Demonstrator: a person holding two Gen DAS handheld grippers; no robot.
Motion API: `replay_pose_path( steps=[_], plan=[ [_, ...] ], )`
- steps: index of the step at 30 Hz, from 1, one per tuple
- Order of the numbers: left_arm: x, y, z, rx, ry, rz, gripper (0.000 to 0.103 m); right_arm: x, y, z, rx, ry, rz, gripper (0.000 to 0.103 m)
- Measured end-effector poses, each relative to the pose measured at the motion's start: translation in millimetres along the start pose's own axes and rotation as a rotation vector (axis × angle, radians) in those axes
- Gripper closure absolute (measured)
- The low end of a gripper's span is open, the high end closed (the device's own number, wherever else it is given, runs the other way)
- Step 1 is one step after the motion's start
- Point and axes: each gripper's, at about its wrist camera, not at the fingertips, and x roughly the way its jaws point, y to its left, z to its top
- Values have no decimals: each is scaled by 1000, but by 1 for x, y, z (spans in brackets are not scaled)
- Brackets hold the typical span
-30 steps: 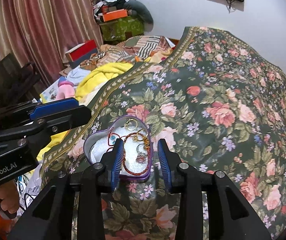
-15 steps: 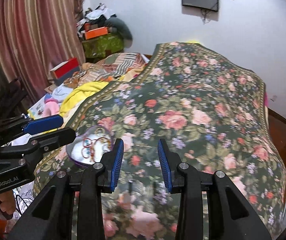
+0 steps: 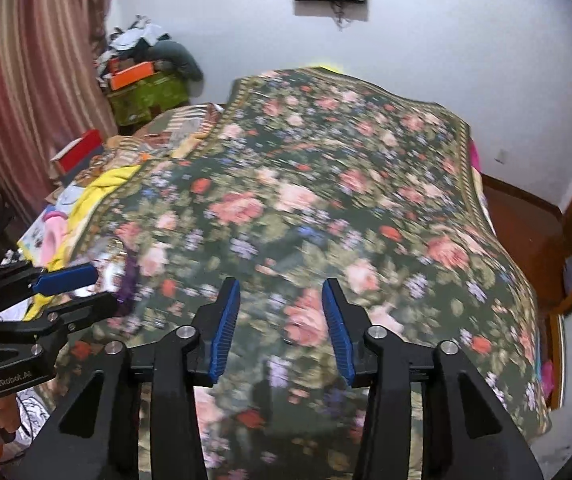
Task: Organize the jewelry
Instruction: 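Move both tools back to the last jewelry on the bedspread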
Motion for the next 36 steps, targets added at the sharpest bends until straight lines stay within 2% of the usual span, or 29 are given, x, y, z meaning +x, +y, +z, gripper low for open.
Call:
replay_pose_path(
  steps=[8,15,16,20,28,36],
  plan=[
    [44,-8,-19,21,113,12,63,10,-43,-17,76,65,-37,62],
    [62,6,-25,-16,149,36,63,23,-51,-24,79,119,-20,62],
    [64,7,-26,-18,150,37,64,26,-50,-24,78,127,-9,62],
    [73,8,-29,-17,172,33,80,43,-40,-26,53,173,25,62],
    [78,16,-32,-39,164,25,93,76,-21,-32,-24,277,47,62],
    [78,17,-32,-49,151,14,94,89,-18,-30,-40,303,46,62]
  ],
)
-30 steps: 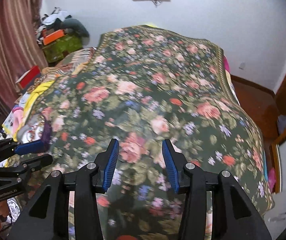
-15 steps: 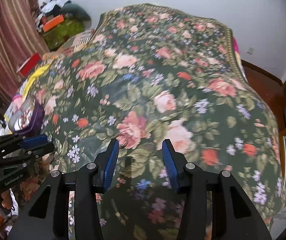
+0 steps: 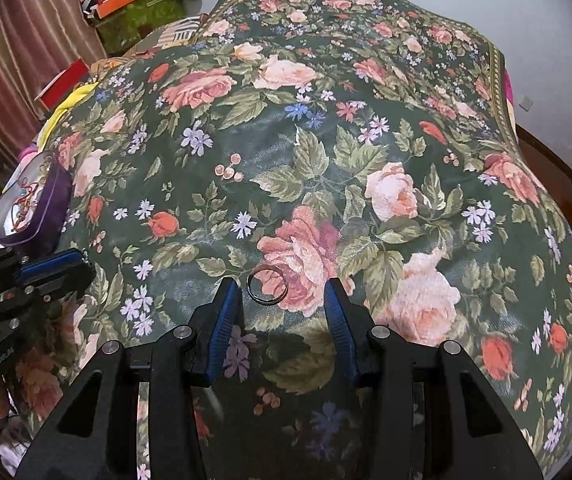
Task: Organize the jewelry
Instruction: 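Grasp a silver ring with the right tool while the left tool grasps a silver charm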
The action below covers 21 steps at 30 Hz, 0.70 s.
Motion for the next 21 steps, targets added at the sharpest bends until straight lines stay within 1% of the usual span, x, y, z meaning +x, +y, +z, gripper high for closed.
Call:
replay_pose_path(
  steps=[1,3,4,5,12,18,21],
  plan=[
    [0,0,0,-3,-3,-1,94,2,1,3,0,-1,-1,62],
    [-1,0,1,-9,-5,-6,94,3,2,3,-4,-6,-18,70],
    [-1,0,1,-11,-6,-7,94,4,2,4,-6,-5,-19,79],
    [-2,0,1,-13,-8,-7,94,4,2,3,-7,-1,-13,83],
    [-16,1,6,-14,-42,-1,94,-2,3,4,-2,-25,-16,83],
    [-43,0,15,-9,-112,-2,94,-23,4,6,24,-79,-3,83],
    [-60,-1,20,-3,-152,1,94,-38,9,10,22,-121,10,83]
  ],
)
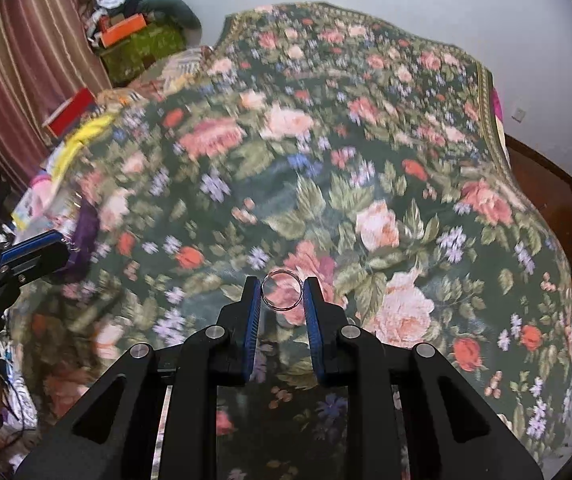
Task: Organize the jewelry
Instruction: 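Grasp a silver ring with the right tool while the left tool grasps a silver charm, then carry the silver ring and charm into the heart tin and release them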
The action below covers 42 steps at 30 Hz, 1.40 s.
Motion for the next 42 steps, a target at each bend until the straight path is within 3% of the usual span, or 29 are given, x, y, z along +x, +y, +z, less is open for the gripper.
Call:
replay_pose_path(
  steps=[8,17,29,42],
  plan=[
    [-45,2,16,13,-114,25,94,-39,24,15,-28,-118,28,83],
    [-75,18,17,-6,-172,61,94,-59,57,29,-55,-192,74,83],
    [-92,46,11,-30,-192,97,94,-55,105,43,-106,-221,138,83],
    [-92,80,0,-62,-167,121,94,-27,150,48,-155,-174,192,83]
  ],
)
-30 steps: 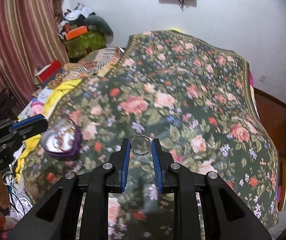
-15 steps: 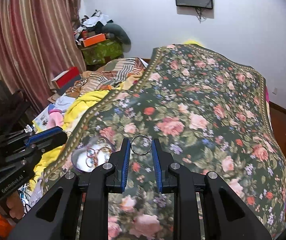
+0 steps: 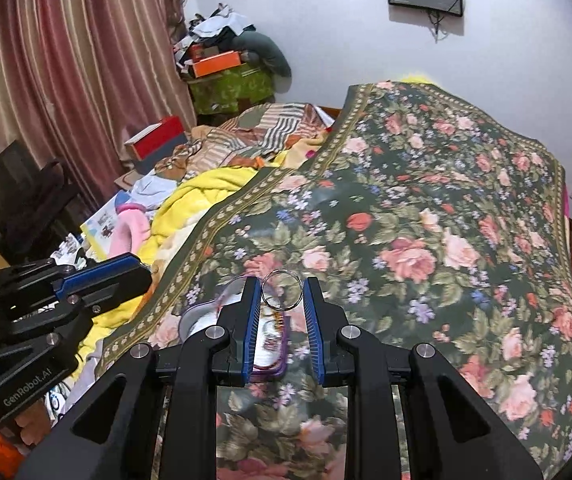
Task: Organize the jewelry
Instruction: 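Carry the silver ring and charm into the heart tin and release them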
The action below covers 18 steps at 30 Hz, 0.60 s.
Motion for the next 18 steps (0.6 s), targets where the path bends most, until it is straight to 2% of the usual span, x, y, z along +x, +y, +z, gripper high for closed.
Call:
replay_pose_path(
  steps=[18],
  plan=[
    [45,10,-27,-21,141,-41,94,51,8,-17,2,120,61,83]
  ],
)
